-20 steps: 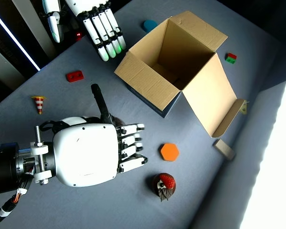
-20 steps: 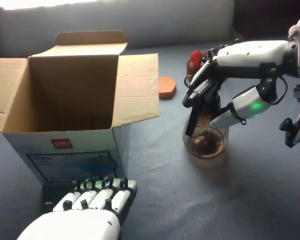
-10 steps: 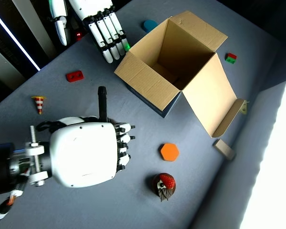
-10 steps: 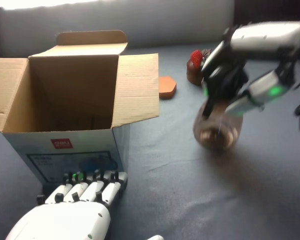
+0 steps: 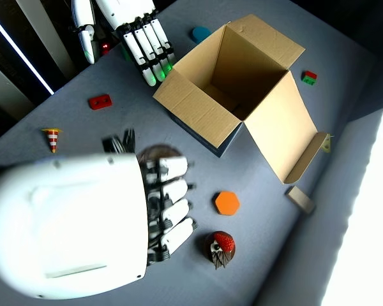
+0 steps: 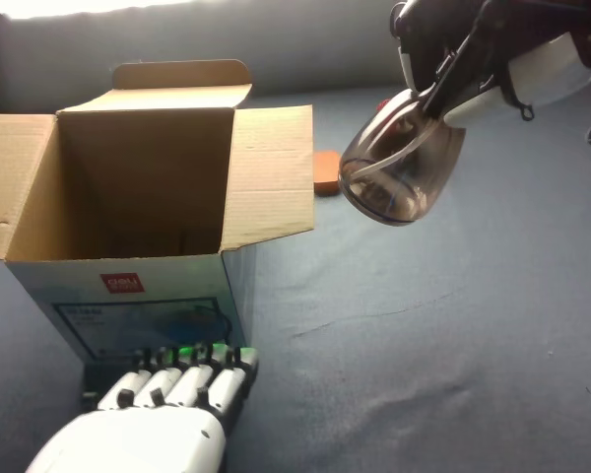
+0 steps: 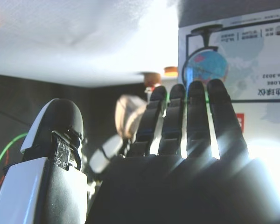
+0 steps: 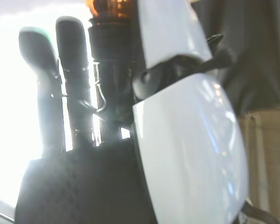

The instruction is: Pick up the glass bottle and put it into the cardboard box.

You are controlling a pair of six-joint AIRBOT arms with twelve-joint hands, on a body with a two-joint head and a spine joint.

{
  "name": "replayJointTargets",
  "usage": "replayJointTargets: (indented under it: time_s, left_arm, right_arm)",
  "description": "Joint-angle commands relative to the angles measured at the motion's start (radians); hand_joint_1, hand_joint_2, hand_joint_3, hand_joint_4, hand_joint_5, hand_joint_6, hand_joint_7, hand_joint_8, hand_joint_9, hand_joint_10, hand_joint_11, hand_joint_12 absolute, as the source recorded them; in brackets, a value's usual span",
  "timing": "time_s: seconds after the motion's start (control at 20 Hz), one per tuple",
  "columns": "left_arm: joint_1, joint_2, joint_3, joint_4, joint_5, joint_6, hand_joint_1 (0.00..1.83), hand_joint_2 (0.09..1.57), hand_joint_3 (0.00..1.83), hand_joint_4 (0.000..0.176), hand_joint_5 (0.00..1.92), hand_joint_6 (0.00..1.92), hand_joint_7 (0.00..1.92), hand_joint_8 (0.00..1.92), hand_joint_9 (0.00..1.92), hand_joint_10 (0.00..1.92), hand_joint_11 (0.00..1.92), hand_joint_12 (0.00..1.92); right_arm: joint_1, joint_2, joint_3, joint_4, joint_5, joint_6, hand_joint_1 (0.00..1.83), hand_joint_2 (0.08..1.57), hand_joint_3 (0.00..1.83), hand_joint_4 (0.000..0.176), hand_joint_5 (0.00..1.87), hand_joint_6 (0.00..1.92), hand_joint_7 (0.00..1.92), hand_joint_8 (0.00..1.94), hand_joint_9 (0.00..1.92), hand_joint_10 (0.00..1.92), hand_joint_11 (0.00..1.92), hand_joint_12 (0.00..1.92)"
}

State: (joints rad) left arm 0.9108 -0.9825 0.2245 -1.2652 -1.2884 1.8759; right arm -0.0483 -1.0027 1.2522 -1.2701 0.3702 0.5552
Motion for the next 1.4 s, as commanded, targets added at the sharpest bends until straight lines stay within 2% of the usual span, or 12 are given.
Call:
replayJointTargets:
  time_s: [0.0, 0.25, 0.6, 1.0, 1.35]
  left_arm:
    - [-0.012, -0.007, 0.002, 0.081, -0.051, -0.007, 0.06, 1.21, 0.00, 0.000, 0.00, 0.00, 0.00, 0.00, 0.00, 0.00, 0.00, 0.00]
    - [-0.018, -0.032, 0.007, 0.081, -0.061, -0.007, 0.05, 1.21, 0.00, 0.000, 0.00, 0.00, 0.00, 0.00, 0.00, 0.00, 0.00, 0.00]
    - [-0.022, -0.035, 0.013, 0.081, -0.073, -0.007, 0.04, 1.21, 0.00, 0.000, 0.00, 0.00, 0.00, 0.00, 0.00, 0.00, 0.00, 0.00]
    - [-0.002, -0.034, 0.018, 0.094, -0.083, -0.035, 0.04, 1.21, 0.00, 0.000, 0.00, 0.00, 0.00, 0.00, 0.00, 0.00, 0.00, 0.00]
    - [0.006, -0.033, 0.017, 0.094, -0.083, -0.051, 0.00, 1.23, 0.01, 0.000, 0.00, 0.00, 0.00, 0.00, 0.00, 0.00, 0.00, 0.00]
  right_arm:
    - [0.022, 0.012, -0.005, 0.040, 0.037, 0.009, 1.38, 1.12, 0.00, 0.000, 0.84, 1.09, 1.10, 0.86, 0.89, 1.27, 0.75, 1.56]
    - [0.078, 0.046, -0.015, 0.026, 0.038, 0.009, 1.38, 1.12, 0.00, 0.000, 0.84, 1.08, 1.10, 0.85, 0.88, 1.29, 0.75, 1.57]
    - [0.132, 0.044, -0.046, 0.047, 0.030, 0.045, 1.38, 1.12, 0.00, 0.000, 0.84, 1.07, 1.09, 0.88, 0.87, 1.28, 0.75, 1.55]
    - [0.154, 0.004, -0.055, 0.098, 0.059, 0.027, 1.38, 1.12, 0.00, 0.000, 0.83, 1.11, 1.09, 0.83, 0.89, 1.29, 0.76, 1.57]
    - [0.166, -0.065, -0.055, 0.121, 0.049, 0.025, 1.38, 1.12, 0.00, 0.000, 0.84, 1.10, 1.08, 0.83, 0.89, 1.31, 0.77, 1.60]
